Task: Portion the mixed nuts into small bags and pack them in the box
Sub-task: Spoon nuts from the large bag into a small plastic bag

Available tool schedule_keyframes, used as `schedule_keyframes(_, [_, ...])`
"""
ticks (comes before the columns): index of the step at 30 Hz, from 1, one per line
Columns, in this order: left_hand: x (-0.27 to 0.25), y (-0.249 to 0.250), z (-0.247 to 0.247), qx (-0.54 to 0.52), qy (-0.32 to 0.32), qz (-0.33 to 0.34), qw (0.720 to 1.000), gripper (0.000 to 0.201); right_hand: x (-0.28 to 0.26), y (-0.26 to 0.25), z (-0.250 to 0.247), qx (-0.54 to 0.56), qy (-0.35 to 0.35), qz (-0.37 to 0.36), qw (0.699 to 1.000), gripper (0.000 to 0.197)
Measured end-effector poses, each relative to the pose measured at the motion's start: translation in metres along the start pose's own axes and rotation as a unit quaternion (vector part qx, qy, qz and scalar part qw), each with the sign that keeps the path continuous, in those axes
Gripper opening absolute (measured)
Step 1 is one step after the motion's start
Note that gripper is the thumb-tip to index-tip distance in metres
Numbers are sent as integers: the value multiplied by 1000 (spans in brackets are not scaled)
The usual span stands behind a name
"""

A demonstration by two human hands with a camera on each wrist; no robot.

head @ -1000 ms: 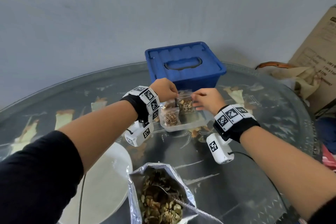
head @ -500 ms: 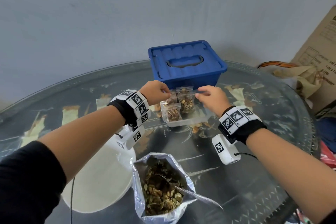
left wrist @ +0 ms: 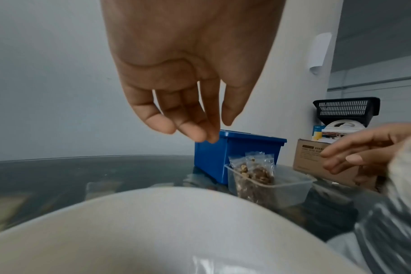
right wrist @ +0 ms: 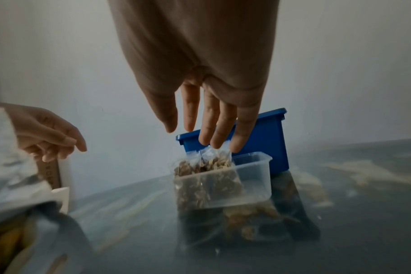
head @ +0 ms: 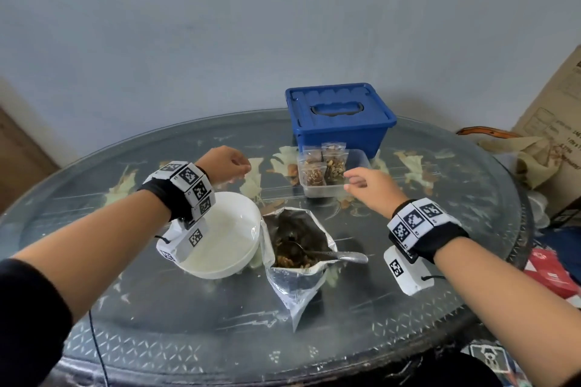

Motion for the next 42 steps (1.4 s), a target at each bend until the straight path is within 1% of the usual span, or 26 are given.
schedule_keyframes(7, [-48, -35, 28, 52, -17, -39, 998, 26, -31, 13, 31, -58, 2, -12, 998, 37])
schedule_keyframes(12, [-60, -51, 51, 87, -41, -64, 993, 29, -41, 17, 45, -90, 42, -49, 994, 39])
schedule_keyframes(15, [-61, -63, 64, 120, -59, -79, 988, 36, -43, 25, 56, -113, 40, -47, 992, 41])
schedule_keyframes(18, [-61, -71, 76, 149, -71, -96, 982, 49, -44, 35, 68, -142, 16, -25, 989, 47])
schedule_keyframes(21, [-61, -75, 88, 174, -91, -107, 975, 60, -44, 48, 83, -167, -39, 22, 985, 57])
schedule_keyframes(24, [-61, -78, 96, 180, -98, -114, 972, 66, -44, 58, 93, -190, -84, 62, 976, 62])
schedule_keyframes(26, [-62, -80, 100, 180, -98, -113, 972, 68, -44, 63, 100, -213, -116, 74, 967, 62])
schedule_keyframes(28, [-63, -82, 104, 184, -101, -115, 971, 69, -44, 66, 104, -237, -135, 75, 959, 62])
schedule_keyframes(33, [-63, -89, 102, 175, -82, -133, 972, 65, -45, 66, 104, -230, -127, 73, 962, 59])
schedule_keyframes(39, [-61, -91, 101, 174, -75, -143, 971, 46, -48, 63, 101, -223, -117, 77, 965, 59])
schedule_keyframes(42, [-60, -94, 98, 163, -61, -161, 971, 39, -49, 63, 100, -220, -113, 77, 966, 58])
Point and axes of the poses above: each hand's wrist, its own x-axis towards the middle knuckle, its own z-axis out of the palm, y = z × x, the point moved 7 cm from there along x, towards the middle knuckle, and after that the axes turned 4 degrees about -z, right-handed, at the moved point
